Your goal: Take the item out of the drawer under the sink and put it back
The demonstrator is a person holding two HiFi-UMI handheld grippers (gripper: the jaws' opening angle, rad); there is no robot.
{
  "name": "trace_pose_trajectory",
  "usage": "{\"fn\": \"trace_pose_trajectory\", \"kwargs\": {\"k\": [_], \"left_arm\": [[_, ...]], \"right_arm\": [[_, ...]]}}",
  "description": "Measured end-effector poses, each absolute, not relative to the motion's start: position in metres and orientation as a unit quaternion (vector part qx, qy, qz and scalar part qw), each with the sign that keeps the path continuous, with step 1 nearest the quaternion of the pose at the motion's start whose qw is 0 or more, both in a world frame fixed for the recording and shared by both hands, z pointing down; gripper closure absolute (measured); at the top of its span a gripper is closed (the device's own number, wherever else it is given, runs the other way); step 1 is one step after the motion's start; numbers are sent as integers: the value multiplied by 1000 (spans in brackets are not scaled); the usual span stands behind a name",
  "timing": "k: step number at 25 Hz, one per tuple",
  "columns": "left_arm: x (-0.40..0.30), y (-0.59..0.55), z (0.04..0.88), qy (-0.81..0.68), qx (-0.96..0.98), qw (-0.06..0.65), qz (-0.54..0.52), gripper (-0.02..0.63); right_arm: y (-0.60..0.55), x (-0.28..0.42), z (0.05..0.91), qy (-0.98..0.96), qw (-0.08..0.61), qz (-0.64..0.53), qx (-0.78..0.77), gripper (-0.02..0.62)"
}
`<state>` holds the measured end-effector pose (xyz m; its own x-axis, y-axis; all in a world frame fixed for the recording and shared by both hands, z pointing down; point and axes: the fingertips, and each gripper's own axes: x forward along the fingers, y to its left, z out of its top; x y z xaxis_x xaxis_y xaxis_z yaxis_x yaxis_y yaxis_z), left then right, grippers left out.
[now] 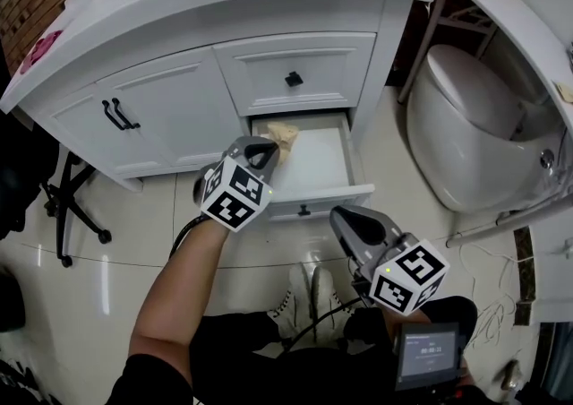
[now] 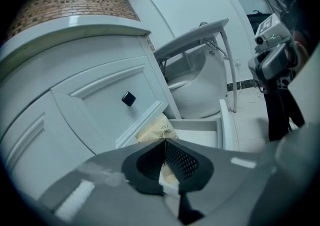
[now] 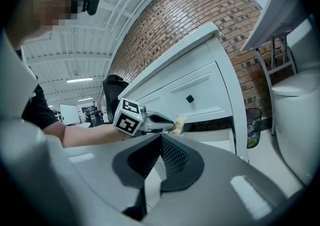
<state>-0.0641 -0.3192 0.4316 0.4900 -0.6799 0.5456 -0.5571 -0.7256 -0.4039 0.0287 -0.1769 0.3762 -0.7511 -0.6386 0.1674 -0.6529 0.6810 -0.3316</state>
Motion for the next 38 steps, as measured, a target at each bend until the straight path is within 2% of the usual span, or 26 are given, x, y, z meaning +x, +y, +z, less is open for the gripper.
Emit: {"fn": "trace_pose_trajectory", "kwargs": {"k": [13, 20, 28, 38], "left_arm": [[-36, -368, 519, 283, -833, 95, -465, 597], [-27, -373, 553, 222, -817, 121, -518, 594], [-19, -371, 554, 207, -823, 122, -515, 552], [-23, -371, 523, 234, -823, 140, -498, 571]], "right_arm": [[-189, 27, 402, -912, 30, 216, 348, 588], [-193, 31, 410, -908, 32, 222, 352, 588], [-195, 34, 409, -908, 31, 222, 355, 588], [-187, 30, 398, -912, 29, 209, 353, 588]]}}
